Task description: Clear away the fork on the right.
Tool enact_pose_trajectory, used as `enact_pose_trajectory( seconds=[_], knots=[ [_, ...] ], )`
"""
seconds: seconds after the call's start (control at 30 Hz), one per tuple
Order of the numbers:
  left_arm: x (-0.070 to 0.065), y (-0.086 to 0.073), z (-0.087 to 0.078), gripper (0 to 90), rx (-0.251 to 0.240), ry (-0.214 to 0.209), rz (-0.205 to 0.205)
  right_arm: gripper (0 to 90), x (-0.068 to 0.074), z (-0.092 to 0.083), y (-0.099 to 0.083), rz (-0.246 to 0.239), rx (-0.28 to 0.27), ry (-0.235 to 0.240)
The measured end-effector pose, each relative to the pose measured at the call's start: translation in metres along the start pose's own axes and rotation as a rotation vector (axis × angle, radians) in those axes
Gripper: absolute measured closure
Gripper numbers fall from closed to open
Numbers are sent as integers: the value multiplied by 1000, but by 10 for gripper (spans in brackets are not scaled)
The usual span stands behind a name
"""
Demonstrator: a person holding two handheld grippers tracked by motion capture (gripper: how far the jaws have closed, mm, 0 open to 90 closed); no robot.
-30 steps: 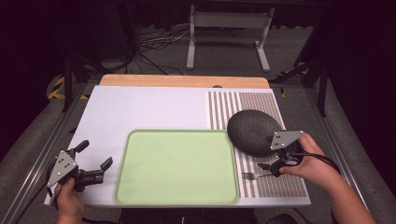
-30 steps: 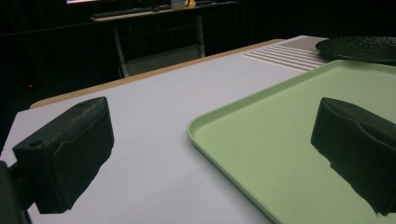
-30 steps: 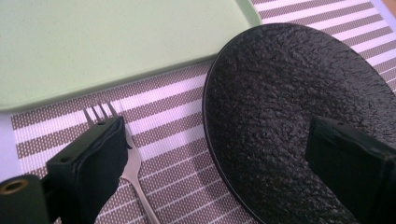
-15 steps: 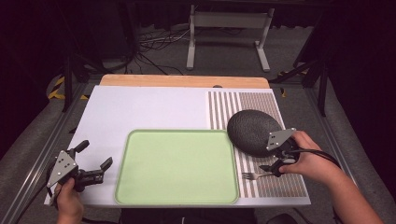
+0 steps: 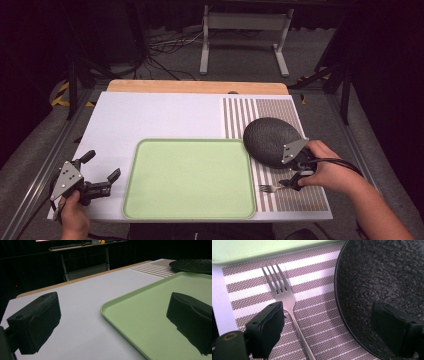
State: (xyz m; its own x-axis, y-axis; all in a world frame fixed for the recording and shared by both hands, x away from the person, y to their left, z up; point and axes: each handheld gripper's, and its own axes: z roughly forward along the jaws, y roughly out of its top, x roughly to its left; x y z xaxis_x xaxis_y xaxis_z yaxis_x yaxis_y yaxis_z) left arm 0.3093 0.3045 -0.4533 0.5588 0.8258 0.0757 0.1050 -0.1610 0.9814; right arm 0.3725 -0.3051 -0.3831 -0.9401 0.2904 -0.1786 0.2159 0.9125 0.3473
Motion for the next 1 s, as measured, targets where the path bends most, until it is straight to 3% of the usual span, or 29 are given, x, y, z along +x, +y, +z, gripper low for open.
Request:
enact_pose_trajectory(
  seconds=[0.23, 0.37, 0.4, 0.53, 0.6, 0.7, 0.77, 0.87, 1.0],
  knots=[
    [0, 0, 0, 0, 0, 2, 2, 142, 0, 1, 3, -9, 67, 11],
    [0, 0, 0, 1, 1, 0, 2, 155, 0, 2, 4, -31, 74, 20],
    [0, 0, 0, 0, 2, 0, 1, 199, 0, 3, 5, -41, 81, 33],
    [0, 0, 0, 0, 1, 3, -1, 225, 1, 5, 7, -67, 92, 50],
    [0, 0, 0, 0, 0, 1, 2, 286, 3, 11, 8, -99, 113, 84],
    [1, 0, 0, 0, 2, 0, -1, 344, 5, 16, 7, -93, 142, 142],
    [1, 0, 0, 1, 1, 2, -1, 366, 5, 18, 6, -103, 146, 144],
    [1, 0, 0, 0, 1, 3, 0, 452, 7, 23, 7, -145, 199, 182],
    [1, 0, 0, 0, -1, 3, 0, 516, 8, 26, 8, -175, 242, 196]
  ],
)
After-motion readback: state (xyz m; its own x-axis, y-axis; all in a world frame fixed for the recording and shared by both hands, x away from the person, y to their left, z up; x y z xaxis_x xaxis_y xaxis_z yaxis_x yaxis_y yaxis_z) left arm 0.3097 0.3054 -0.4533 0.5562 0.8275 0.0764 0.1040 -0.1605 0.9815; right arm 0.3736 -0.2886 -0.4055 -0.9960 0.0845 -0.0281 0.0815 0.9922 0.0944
